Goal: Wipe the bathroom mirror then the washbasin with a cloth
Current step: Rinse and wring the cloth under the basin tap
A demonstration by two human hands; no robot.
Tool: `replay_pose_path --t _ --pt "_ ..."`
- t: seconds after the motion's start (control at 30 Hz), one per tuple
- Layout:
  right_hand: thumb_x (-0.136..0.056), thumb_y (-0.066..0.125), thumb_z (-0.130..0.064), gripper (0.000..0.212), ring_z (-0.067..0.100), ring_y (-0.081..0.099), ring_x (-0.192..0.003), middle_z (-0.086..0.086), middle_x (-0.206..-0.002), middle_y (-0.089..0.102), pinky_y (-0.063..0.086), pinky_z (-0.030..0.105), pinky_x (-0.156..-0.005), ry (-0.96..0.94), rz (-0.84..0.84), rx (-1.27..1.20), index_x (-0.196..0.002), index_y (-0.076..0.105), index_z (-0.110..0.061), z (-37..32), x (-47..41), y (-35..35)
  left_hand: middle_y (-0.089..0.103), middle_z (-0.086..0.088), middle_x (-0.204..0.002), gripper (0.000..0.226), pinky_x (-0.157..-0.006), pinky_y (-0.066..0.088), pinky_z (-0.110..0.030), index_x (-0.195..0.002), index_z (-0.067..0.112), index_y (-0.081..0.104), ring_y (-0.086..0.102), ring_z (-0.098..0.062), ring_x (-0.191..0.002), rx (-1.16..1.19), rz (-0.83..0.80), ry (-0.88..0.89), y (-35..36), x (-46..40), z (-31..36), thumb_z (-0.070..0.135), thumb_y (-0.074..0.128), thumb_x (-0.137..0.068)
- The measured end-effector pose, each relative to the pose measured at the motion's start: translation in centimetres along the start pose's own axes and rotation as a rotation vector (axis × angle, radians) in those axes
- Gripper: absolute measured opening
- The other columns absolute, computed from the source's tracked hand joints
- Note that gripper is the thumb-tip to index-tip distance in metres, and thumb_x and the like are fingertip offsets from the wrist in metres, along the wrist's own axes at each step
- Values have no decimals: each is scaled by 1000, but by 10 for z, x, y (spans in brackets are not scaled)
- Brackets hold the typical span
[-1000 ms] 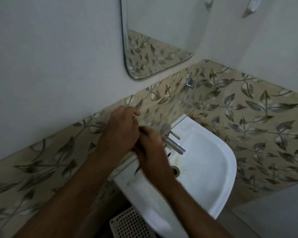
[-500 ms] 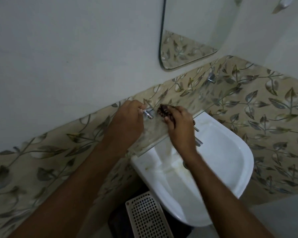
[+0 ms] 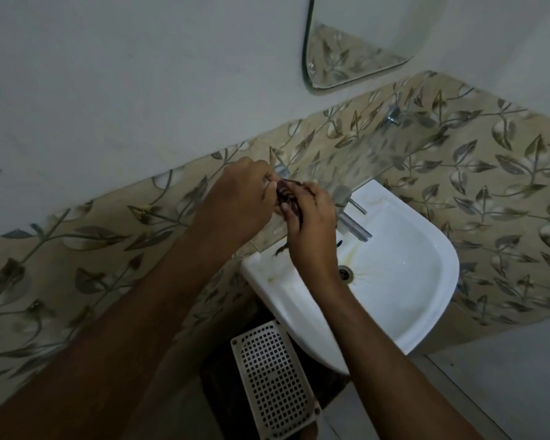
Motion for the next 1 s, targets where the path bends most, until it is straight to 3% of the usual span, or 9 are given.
replay_pose_path --t 0.17,0.27,0.33,0.5,0.63,0.73,0.8,0.87,1.0 --pt "-91 61 -2 20 13 54 -102 14 -110 63 42 17 -94 -234 -74 -168 -110 69 1 -31 38 10 61 -9 -111 20 -84 42 -30 -109 16 67 56 -22 -103 -1 -45 -19 4 2 -2 22 53 -96" --pt "-97 57 -8 20 26 53 -109 18 -115 61 46 37 -96 -296 -136 -223 -109 68 3 -45 74 16 62 -11 -108 21 -84 48 -36 -108 14 68 59 -24 -97 20 -63 6 5 4 0 21 53 -97" --pt "-98 57 -9 23 22 53 -118 13 -125 60 43 32 -102 -278 -149 -322 -118 65 -1 -41 87 8 61 -7 -100 19 -80 48 -35 -106 14 69 58 -21 -90 47 -61 16 4 8 0 21 54 -97" --pt "-99 56 -28 23 16 64 -115 -6 -119 70 51 39 -101 446 53 -740 -118 67 -36 -12 100 -15 57 3 -95 16 -66 33 -17 -104 18 69 48 -8 -79 70 27 -86 2 10 -11 23 55 -97" --pt "-104 48 -25 30 27 66 -117 8 -121 72 49 45 -105 1006 74 -1325 -125 66 -13 5 82 6 58 3 -96 13 -66 35 -13 -102 18 68 49 -4 -77 121 -24 -79 19 15 -4 19 56 -95" --pt "-99 50 -34 44 30 61 -124 15 -131 65 44 45 -110 1046 -125 -1553 -131 62 -7 -4 61 18 58 2 -96 12 -77 42 -24 -102 20 67 53 -11 -87 114 -21 -65 29 17 -3 21 57 -95" --pt "-96 51 -38 50 28 64 -118 14 -130 65 53 39 -100 1055 -194 -1643 -133 61 -6 -7 50 20 58 1 -97 13 -80 42 -26 -103 20 67 53 -13 -89 100 -11 -61 31 15 -4 21 56 -95" --pt "-102 44 -39 48 26 70 -104 15 -123 69 60 34 -82 1084 -201 -1709 -129 63 -5 -5 38 18 57 2 -96 13 -79 38 -24 -103 20 66 50 -12 -89 85 -19 -60 31 14 -5 22 56 -96" --pt "-102 37 -54 63 31 65 -114 19 -127 67 54 41 -93 1081 -7 -1763 -131 60 -3 24 7 7 54 3 -96 14 -68 35 -14 -105 19 67 47 -6 -81 81 -27 -76 29 16 -10 20 57 -96"
Point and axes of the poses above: each hand's wrist, its own x-axis away from the middle knuckle, its own y-axis out of the palm, z = x × y, the point moved 2 cm from there along -x, towards the middle knuckle
